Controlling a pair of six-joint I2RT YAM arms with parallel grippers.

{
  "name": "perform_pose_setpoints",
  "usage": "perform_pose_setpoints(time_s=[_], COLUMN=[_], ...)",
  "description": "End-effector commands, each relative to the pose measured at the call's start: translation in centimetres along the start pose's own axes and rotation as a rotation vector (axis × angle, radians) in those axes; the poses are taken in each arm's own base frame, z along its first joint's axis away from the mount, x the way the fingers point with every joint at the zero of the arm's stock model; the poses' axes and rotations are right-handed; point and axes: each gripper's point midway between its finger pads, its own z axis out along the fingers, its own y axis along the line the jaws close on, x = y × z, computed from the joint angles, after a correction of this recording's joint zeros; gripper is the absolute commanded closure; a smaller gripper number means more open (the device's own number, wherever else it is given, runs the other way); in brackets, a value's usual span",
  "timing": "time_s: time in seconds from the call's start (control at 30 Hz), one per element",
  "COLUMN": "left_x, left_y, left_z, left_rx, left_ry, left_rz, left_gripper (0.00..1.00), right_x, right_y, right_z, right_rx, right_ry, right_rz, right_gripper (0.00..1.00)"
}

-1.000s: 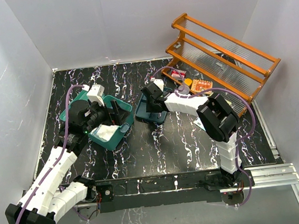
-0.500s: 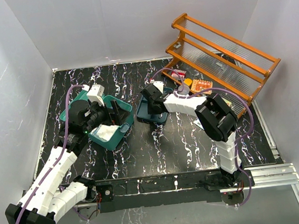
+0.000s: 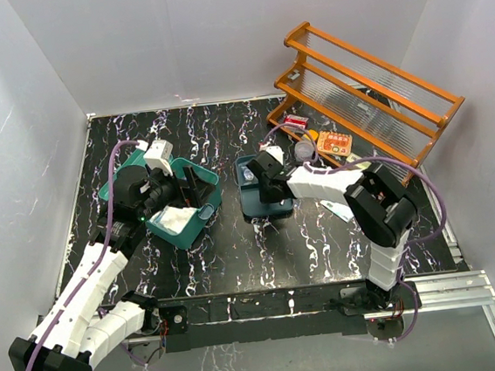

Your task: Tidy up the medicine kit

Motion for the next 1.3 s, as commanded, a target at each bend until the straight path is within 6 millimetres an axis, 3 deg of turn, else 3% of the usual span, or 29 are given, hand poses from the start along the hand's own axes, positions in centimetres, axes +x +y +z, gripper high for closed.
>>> perform_pose_setpoints(time_s=[0.0,0.13,0.33,0.43,0.57,0.7,0.87,1.27], left_x=[-1.1,-1.0,-1.2,-1.1,-1.2,-1.3,-1.2,-0.9], left_y=[-0.6,-0.5,-0.2,-0.1,0.0,-0.1,-0.2,0.0], left_z=[-0.3,-0.1,-0.1,-0.2,-0.1,0.1,0.5,0.8], left_rx=[0.018,0.014,-0.008,-0.014,-0.017,-0.011,-0.001,-0.002], left_ry=[-0.037,-0.033,-0.026,-0.024,-0.028,-0.029,-0.022,-0.014], left_rz=[0.016,0.019,0.028,0.031,0.030,0.023,0.018,0.003], left_gripper=[0.07,0.07,0.07,0.07,0.07,0.07,0.07,0.07], right_x=[1.8,0.8,-2.8,-4.0,-4.8,-4.2,-1.5,2.4], right_y=[-1.0,-0.7,-0.7,-2.8,-8.5,-14.4,-19.2,-20.1], right_z=[-2.2,-3.9,-6.6,-7.8,-8.9,-9.9,-8.3,-5.6], right_rx=[-0.020,-0.056,-0.065,-0.015,0.143,0.288,0.305,0.264], right_ry=[0.038,0.000,-0.129,-0.200,-0.300,-0.358,-0.274,-0.129], right_rz=[-0.046,-0.046,-0.006,0.047,0.173,0.292,0.405,0.451], right_gripper=[0.94,0.79,0.66,0.61,0.54,0.45,0.37,0.35])
